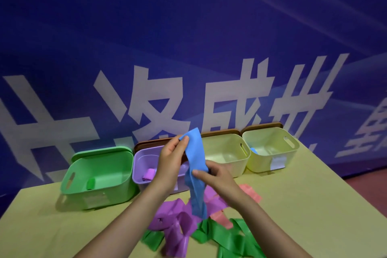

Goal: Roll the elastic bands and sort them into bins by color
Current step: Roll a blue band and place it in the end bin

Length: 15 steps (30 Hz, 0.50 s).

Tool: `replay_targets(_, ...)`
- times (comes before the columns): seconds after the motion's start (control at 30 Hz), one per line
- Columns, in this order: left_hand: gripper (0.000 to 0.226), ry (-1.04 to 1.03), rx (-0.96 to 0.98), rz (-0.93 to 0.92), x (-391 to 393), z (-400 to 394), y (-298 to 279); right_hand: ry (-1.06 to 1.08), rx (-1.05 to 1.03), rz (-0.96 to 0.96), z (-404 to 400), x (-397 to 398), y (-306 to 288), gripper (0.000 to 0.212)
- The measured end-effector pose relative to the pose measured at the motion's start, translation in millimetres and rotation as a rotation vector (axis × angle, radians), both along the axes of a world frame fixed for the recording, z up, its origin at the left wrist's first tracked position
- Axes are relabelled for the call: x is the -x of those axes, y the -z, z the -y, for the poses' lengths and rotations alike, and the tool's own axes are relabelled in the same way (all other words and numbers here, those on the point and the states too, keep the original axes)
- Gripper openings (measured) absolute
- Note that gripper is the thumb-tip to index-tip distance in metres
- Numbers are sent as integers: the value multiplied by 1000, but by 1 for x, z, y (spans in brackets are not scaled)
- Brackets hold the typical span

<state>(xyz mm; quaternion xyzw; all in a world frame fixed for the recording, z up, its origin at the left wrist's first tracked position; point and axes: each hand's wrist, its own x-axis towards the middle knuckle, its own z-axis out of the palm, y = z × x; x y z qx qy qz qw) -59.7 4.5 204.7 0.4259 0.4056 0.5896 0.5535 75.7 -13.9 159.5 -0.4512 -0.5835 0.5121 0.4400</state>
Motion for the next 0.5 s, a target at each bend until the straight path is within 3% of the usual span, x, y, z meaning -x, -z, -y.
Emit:
replay_targets(0.27,15,-142,40,211,16,-27,-4,-26,243,125,26,0,38,27)
replay_targets(0.37,14,-204,69,239,25,-40,-1,-8,284,150,31,-9,43,12)
replay_targets(0.5,16,-269,113,252,31,-51,10,-17,307,167,24,-22,44,9)
